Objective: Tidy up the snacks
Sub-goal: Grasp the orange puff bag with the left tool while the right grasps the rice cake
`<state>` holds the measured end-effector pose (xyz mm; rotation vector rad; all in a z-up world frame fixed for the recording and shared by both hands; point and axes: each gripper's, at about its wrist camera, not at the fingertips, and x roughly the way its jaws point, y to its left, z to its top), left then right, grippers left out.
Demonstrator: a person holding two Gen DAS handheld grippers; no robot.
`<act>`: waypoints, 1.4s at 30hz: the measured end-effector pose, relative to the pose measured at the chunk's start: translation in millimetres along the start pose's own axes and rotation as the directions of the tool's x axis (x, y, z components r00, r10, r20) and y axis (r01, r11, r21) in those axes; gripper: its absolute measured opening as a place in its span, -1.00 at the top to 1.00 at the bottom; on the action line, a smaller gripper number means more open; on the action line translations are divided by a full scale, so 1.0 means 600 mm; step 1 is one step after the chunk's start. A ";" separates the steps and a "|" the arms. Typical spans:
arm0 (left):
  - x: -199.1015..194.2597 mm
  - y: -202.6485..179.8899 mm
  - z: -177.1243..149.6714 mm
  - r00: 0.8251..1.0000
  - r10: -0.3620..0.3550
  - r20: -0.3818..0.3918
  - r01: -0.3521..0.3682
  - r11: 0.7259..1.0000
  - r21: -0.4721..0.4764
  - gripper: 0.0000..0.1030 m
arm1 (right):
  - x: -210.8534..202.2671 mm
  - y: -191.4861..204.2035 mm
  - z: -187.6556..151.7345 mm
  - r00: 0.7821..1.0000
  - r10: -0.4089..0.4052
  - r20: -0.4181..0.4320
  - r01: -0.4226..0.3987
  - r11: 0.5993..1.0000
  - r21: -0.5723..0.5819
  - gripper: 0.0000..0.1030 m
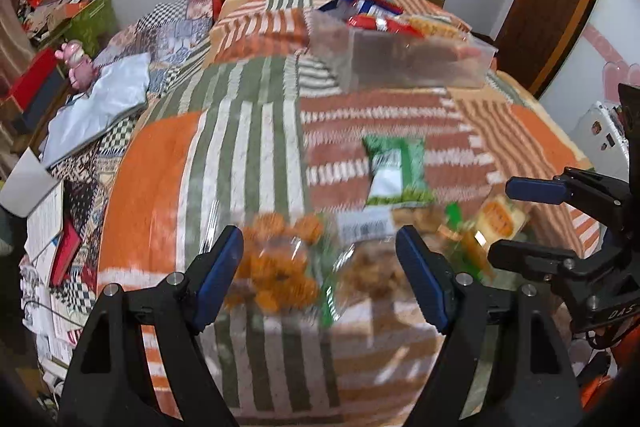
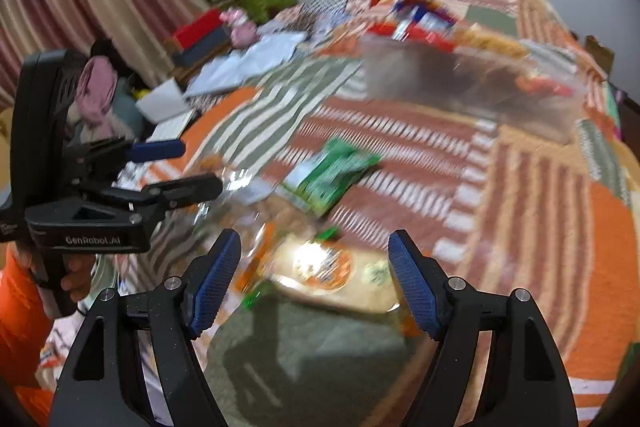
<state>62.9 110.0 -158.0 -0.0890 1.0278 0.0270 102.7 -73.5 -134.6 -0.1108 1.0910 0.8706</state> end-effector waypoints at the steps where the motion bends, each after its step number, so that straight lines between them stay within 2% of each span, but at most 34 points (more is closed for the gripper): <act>1: 0.001 0.004 -0.006 1.000 0.005 -0.002 -0.005 1.000 -0.002 -0.52 | 0.008 0.002 -0.005 1.000 0.000 -0.016 0.000 1.000 -0.005 -0.44; 5: 0.012 0.023 -0.022 1.000 0.009 -0.024 -0.010 0.999 -0.046 -0.53 | 0.009 0.004 -0.011 0.999 -0.036 -0.006 0.035 0.999 -0.034 -0.55; 12: 0.035 0.055 -0.031 0.999 0.013 -0.037 -0.018 0.992 -0.122 -0.61 | 0.005 -0.031 -0.007 0.996 -0.088 0.010 0.088 0.996 0.029 -0.55; 17: 0.050 0.064 -0.030 0.999 0.032 -0.026 -0.035 0.990 -0.137 -0.73 | 0.003 -0.051 -0.003 0.988 -0.153 0.011 0.152 0.987 0.055 -0.55; 20: 0.056 0.064 -0.026 0.999 0.042 -0.011 -0.043 0.990 -0.134 -0.74 | 0.003 -0.064 -0.006 0.988 -0.154 -0.001 0.154 0.985 0.081 -0.51; 24: 0.067 0.063 -0.020 0.998 0.061 0.000 -0.061 0.991 -0.118 -0.74 | -0.004 -0.075 -0.011 0.988 -0.152 -0.005 0.152 0.984 0.088 -0.32; 25: 0.069 0.062 -0.019 0.998 0.066 0.003 -0.065 0.991 -0.115 -0.74 | -0.006 -0.076 -0.011 0.989 -0.151 -0.005 0.151 0.985 0.087 -0.18; 28: 0.071 0.060 -0.019 0.997 0.081 0.017 -0.079 0.991 -0.106 -0.73 | -0.007 -0.079 -0.008 0.989 -0.151 -0.005 0.151 0.985 0.087 -0.02; 30: 0.070 0.061 -0.020 0.997 0.077 0.025 -0.074 0.992 -0.106 -0.70 | -0.009 -0.082 -0.007 0.989 -0.151 -0.001 0.150 0.985 0.090 0.16; 34: 0.065 0.066 -0.017 0.997 0.069 0.026 -0.066 0.993 -0.102 -0.59 | -0.014 -0.087 -0.004 0.990 -0.143 0.006 0.142 0.986 0.090 0.64; 40: 0.054 0.073 -0.009 0.999 0.038 0.027 -0.035 0.993 -0.113 -0.47 | -0.015 -0.087 -0.001 0.990 -0.141 0.002 0.140 0.988 0.067 0.69; 41: 0.050 0.075 -0.008 0.999 0.031 0.031 -0.027 0.992 -0.120 -0.43 | -0.016 -0.086 0.000 0.991 -0.137 -0.001 0.137 0.989 0.057 0.69; 42: 0.046 0.075 -0.007 0.999 0.022 0.039 -0.017 0.992 -0.123 -0.30 | -0.017 -0.084 0.001 0.991 -0.132 0.001 0.131 0.990 0.046 0.68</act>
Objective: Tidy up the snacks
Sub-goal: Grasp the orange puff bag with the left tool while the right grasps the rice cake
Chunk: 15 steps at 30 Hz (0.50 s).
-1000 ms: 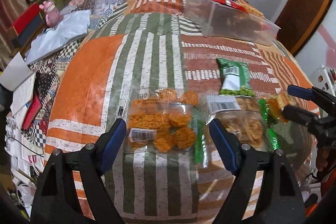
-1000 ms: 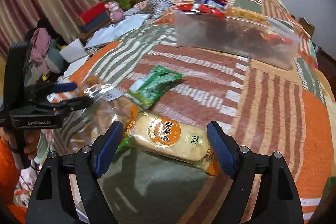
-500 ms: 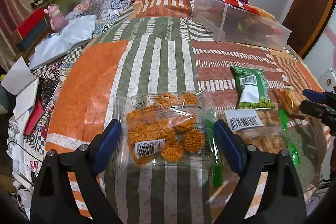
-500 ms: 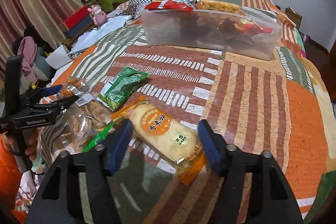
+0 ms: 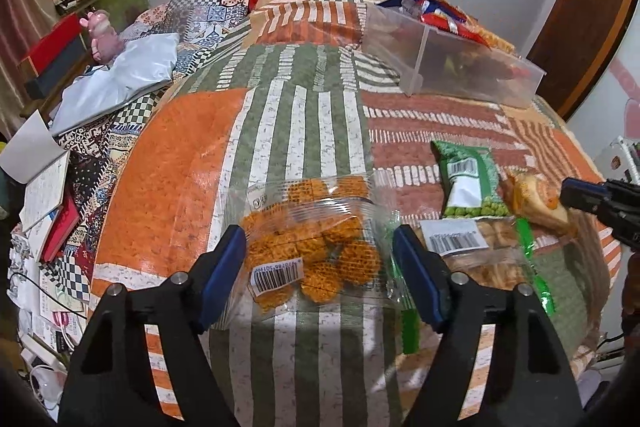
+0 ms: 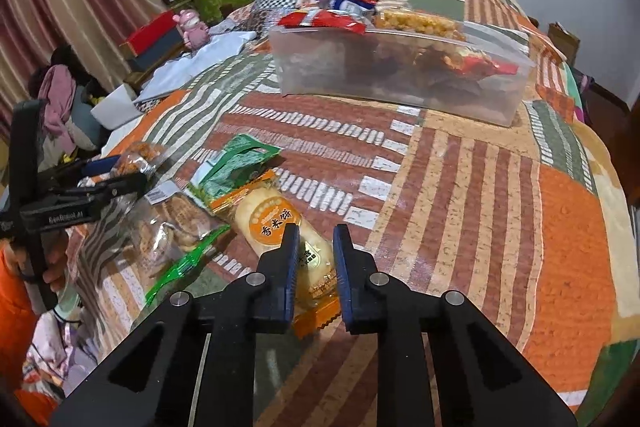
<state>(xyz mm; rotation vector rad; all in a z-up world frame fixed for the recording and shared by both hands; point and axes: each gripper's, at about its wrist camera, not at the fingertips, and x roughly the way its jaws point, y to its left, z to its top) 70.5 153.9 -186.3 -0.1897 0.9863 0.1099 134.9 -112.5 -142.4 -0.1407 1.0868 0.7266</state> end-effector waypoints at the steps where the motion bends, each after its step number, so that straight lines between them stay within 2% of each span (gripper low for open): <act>1: -0.005 0.000 0.003 1.000 -0.006 0.006 0.006 1.000 -0.002 -0.25 | 0.000 0.002 0.002 1.000 0.003 -0.001 -0.003 1.000 -0.009 0.58; 2: -0.009 0.000 0.005 1.000 -0.011 0.010 0.011 1.000 -0.005 -0.20 | 0.001 0.005 0.002 1.000 0.004 -0.005 -0.004 1.000 -0.016 0.39; 3: -0.013 -0.001 0.008 1.000 -0.022 0.014 0.022 1.000 -0.010 -0.18 | 0.004 0.008 0.004 1.000 0.004 -0.009 -0.004 1.000 -0.026 0.27; 4: -0.016 0.000 0.011 0.999 -0.029 0.015 0.030 0.999 -0.013 -0.07 | 0.007 0.010 0.004 1.000 0.001 -0.010 -0.002 0.999 -0.035 0.08; 5: -0.018 0.000 0.012 0.999 -0.035 0.015 0.035 0.999 -0.013 0.13 | 0.011 0.013 0.005 1.000 -0.004 -0.012 0.004 0.999 -0.046 0.01; 9: -0.019 0.009 0.017 0.999 -0.050 -0.016 0.049 0.998 -0.034 0.12 | 0.033 0.022 0.005 0.999 0.000 -0.041 -0.004 0.997 -0.077 0.00; 10: -0.018 0.011 0.018 0.998 -0.050 -0.025 0.049 0.998 -0.039 0.05 | 0.035 0.022 0.005 0.999 0.004 -0.039 -0.008 0.997 -0.080 0.01; 12: -0.017 0.019 0.018 0.998 -0.049 -0.031 0.048 0.997 -0.055 -0.18 | 0.038 0.021 0.006 0.999 0.012 -0.041 -0.015 0.996 -0.084 0.01; 14: -0.020 0.028 0.017 0.999 -0.040 -0.020 0.039 0.997 -0.071 -0.49 | 0.038 0.020 0.006 0.999 0.017 -0.037 -0.020 0.996 -0.084 0.06; 15: -0.019 0.033 0.016 0.999 -0.041 -0.020 0.039 0.996 -0.079 -0.57 | 0.039 0.019 0.006 0.999 0.020 -0.038 -0.023 0.996 -0.085 0.08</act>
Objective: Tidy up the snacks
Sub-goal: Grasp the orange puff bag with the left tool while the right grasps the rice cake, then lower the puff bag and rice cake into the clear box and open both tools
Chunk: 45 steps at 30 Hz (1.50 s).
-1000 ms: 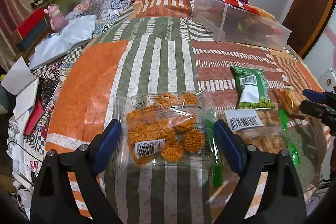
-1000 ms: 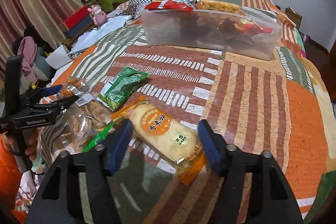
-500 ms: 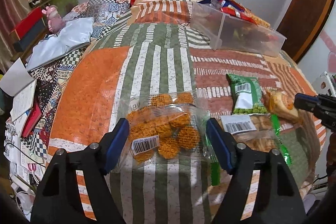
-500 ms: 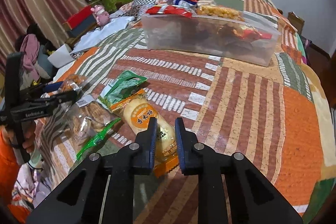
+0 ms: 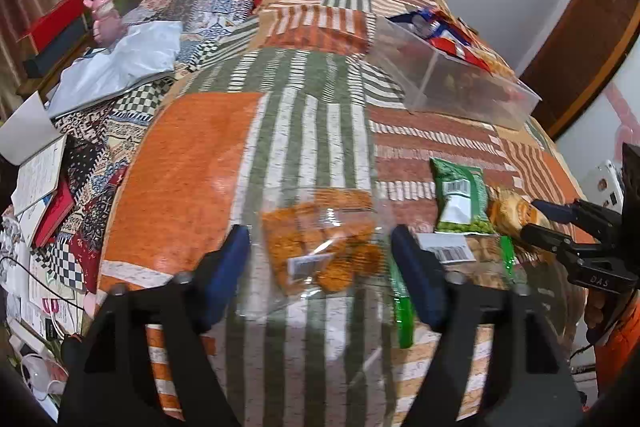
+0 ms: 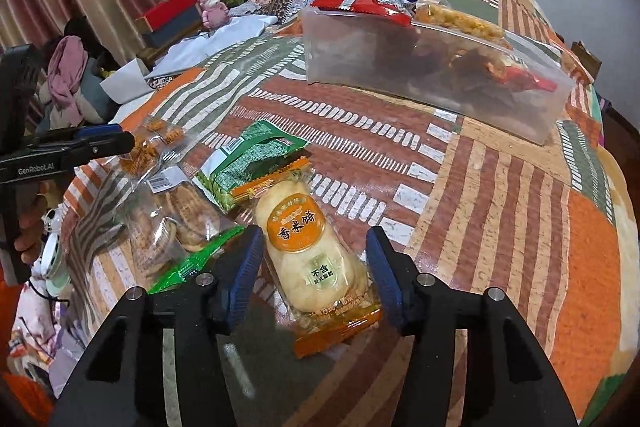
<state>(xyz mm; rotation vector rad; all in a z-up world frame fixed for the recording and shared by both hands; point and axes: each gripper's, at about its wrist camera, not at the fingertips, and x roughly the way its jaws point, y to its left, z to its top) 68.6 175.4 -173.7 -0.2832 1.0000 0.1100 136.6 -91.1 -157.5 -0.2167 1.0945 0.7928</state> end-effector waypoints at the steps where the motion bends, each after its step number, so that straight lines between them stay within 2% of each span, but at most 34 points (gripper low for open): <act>1: 0.002 0.005 -0.001 1.000 -0.006 -0.005 0.006 1.000 -0.011 -0.66 | 0.000 0.000 -0.001 1.000 0.001 0.001 -0.001 1.000 -0.002 0.11; 6: 0.035 0.024 -0.008 0.995 -0.055 -0.081 0.049 0.996 -0.077 -0.69 | -0.001 0.002 0.000 1.000 -0.006 0.010 0.006 1.000 -0.003 0.17; 8: 0.048 0.024 -0.007 0.994 -0.067 -0.090 0.059 0.995 -0.083 -0.82 | -0.002 0.003 -0.002 1.000 -0.010 0.012 0.010 1.000 -0.003 0.19; 9: 0.054 0.023 -0.006 0.994 -0.066 -0.089 0.058 0.995 -0.085 -0.83 | -0.003 0.003 -0.002 1.000 -0.011 0.012 0.011 1.000 -0.004 0.20; 11: 0.061 0.015 -0.004 0.996 -0.048 -0.081 0.043 0.997 -0.070 -0.87 | -0.005 0.005 -0.002 1.000 -0.014 0.012 0.014 1.000 -0.007 0.22; 15: 0.082 -0.017 0.003 0.997 0.017 -0.072 -0.015 1.000 0.026 -0.90 | -0.007 0.005 -0.003 1.000 -0.017 0.013 0.018 1.000 -0.008 0.24; 18: 0.087 -0.028 0.002 0.998 0.032 -0.049 -0.030 0.998 0.050 -0.89 | -0.010 0.002 -0.003 1.000 -0.017 0.020 0.016 1.000 0.004 0.28; 22: 0.082 -0.037 0.001 0.998 0.048 -0.031 -0.046 0.996 0.071 -0.51 | -0.020 -0.002 -0.003 0.999 -0.017 0.037 0.016 1.000 0.015 0.39; 28: 0.062 -0.042 0.008 0.999 0.041 -0.005 -0.040 0.997 0.072 -0.26 | -0.031 -0.009 0.001 0.998 -0.029 0.061 0.028 0.999 0.019 0.50; 34: 0.027 -0.049 0.029 0.998 0.011 0.056 -0.015 0.997 0.070 -0.26 | -0.030 -0.020 0.003 0.998 -0.031 0.052 0.030 0.999 0.027 0.50; 36: 0.015 -0.056 0.036 0.997 -0.001 0.076 -0.004 0.997 0.075 -0.26 | -0.018 -0.018 0.002 1.000 -0.019 0.017 0.019 1.000 0.016 0.43; 45: -0.003 -0.091 0.066 0.992 -0.066 0.108 0.056 0.994 0.095 -0.26 | 0.004 -0.002 0.002 1.000 -0.025 -0.007 0.025 0.999 -0.037 0.24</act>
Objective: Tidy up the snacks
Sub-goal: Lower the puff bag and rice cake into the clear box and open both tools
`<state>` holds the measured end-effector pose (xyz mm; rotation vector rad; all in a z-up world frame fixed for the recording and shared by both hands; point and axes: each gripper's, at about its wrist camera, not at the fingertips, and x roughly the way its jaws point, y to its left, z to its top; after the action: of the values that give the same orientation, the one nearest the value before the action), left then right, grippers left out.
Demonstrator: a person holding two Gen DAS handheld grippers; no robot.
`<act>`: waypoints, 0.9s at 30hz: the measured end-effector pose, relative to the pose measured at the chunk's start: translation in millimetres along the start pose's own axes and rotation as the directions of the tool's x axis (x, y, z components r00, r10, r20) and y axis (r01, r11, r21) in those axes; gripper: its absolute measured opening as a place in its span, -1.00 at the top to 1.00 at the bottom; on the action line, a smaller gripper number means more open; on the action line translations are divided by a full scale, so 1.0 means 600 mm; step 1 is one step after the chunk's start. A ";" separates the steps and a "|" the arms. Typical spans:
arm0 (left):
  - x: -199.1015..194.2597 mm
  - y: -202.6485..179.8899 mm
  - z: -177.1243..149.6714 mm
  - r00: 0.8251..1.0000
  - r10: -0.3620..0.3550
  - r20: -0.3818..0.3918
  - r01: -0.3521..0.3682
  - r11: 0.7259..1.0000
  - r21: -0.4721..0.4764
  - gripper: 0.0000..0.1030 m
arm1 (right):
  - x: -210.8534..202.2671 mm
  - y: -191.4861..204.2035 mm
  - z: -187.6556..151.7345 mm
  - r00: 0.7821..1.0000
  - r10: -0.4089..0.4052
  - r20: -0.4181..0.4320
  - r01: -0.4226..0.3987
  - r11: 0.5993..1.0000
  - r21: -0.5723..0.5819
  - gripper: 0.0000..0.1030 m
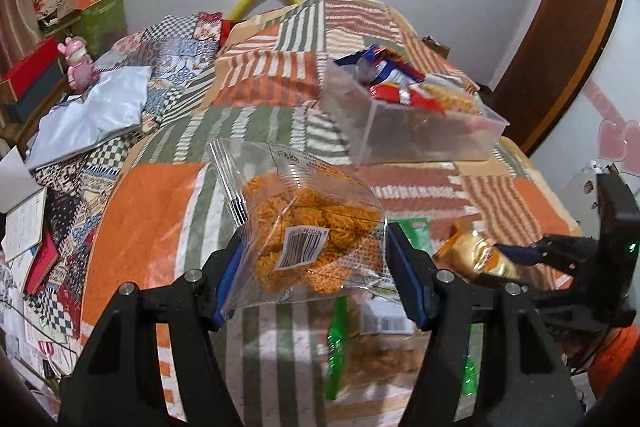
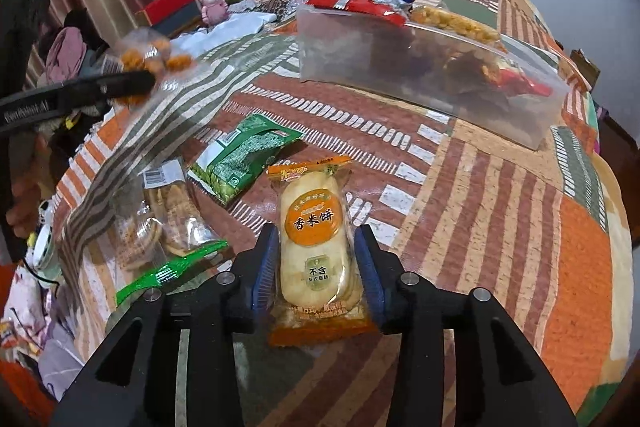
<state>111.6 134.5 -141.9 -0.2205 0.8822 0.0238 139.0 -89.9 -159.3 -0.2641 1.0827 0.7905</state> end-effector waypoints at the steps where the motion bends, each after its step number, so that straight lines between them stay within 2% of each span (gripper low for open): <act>1: 0.000 -0.003 0.003 1.000 -0.003 0.004 0.003 1.000 0.003 -0.26 | 0.003 0.000 0.000 1.000 0.002 -0.004 -0.002 1.000 -0.001 0.22; 4: 0.000 -0.013 0.013 1.000 -0.016 0.012 0.016 1.000 0.015 -0.26 | 0.018 -0.003 -0.004 0.999 0.014 -0.032 -0.014 1.000 -0.002 0.22; 6: 0.001 -0.018 0.019 1.000 -0.021 0.015 0.021 1.000 0.022 -0.26 | 0.017 0.001 -0.004 1.000 0.000 -0.017 0.000 1.000 -0.018 0.27; 9: 0.002 -0.027 0.029 0.999 -0.034 0.021 0.033 0.999 0.031 -0.26 | 0.012 -0.013 0.000 1.000 0.022 0.004 -0.022 1.000 0.021 0.35; 14: -0.004 -0.046 0.058 0.997 -0.065 0.052 0.063 0.997 0.054 -0.25 | -0.016 -0.048 0.014 0.998 0.009 0.066 -0.015 0.996 0.088 0.36; 22: 0.013 -0.092 0.124 0.989 -0.123 0.087 0.114 0.988 0.105 -0.26 | -0.089 -0.114 0.060 0.973 -0.091 0.211 0.056 0.984 0.170 0.37; 27: 0.051 -0.124 0.157 0.987 -0.135 0.086 0.120 0.979 0.166 -0.26 | -0.102 -0.148 0.087 0.957 -0.156 0.244 0.108 0.974 0.200 0.36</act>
<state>211.0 78.8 -94.1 -0.1235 0.7675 -0.1547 221.7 -150.5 -97.3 -0.0720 0.8745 0.5815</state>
